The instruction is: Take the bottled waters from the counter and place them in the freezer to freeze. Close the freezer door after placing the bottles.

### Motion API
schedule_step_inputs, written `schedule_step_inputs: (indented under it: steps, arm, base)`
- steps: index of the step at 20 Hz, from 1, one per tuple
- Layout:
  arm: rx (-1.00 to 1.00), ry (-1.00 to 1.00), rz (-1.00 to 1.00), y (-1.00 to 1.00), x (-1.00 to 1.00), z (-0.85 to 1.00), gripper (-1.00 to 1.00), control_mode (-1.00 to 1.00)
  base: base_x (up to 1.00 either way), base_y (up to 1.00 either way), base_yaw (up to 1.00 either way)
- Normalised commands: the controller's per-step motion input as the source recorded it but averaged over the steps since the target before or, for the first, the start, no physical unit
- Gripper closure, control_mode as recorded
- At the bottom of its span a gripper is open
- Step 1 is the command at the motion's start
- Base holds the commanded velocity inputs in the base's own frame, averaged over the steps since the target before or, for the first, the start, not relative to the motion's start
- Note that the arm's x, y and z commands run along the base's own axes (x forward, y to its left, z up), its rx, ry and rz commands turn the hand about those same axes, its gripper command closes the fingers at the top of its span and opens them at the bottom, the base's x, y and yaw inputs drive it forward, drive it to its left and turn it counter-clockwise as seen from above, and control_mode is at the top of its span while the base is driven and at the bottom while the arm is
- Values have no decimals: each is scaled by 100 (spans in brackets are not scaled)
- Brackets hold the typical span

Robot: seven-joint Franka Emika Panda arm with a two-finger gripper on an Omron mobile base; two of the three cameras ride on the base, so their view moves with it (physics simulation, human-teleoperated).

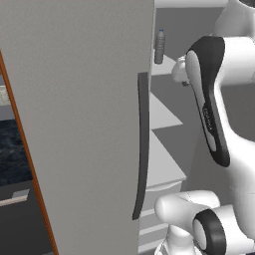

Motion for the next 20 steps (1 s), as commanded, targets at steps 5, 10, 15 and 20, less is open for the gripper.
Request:
schedule_step_inputs:
  steps: [5, 10, 15, 20]
  arm:
    - [13, 2, 6, 0, -95, -60, -100, -100]
    - [8, 5, 7, 0, -57, -66, -100, -100]
    - [-6, 34, 5, 24, 0, -63, -100, -100]
    - [-3, 11, 0, 1, 0, -91, -100, -100]
  base:
    - [0, 0, 0]
    - [0, 0, 0]
    - [0, 0, 0]
    - [0, 0, 0]
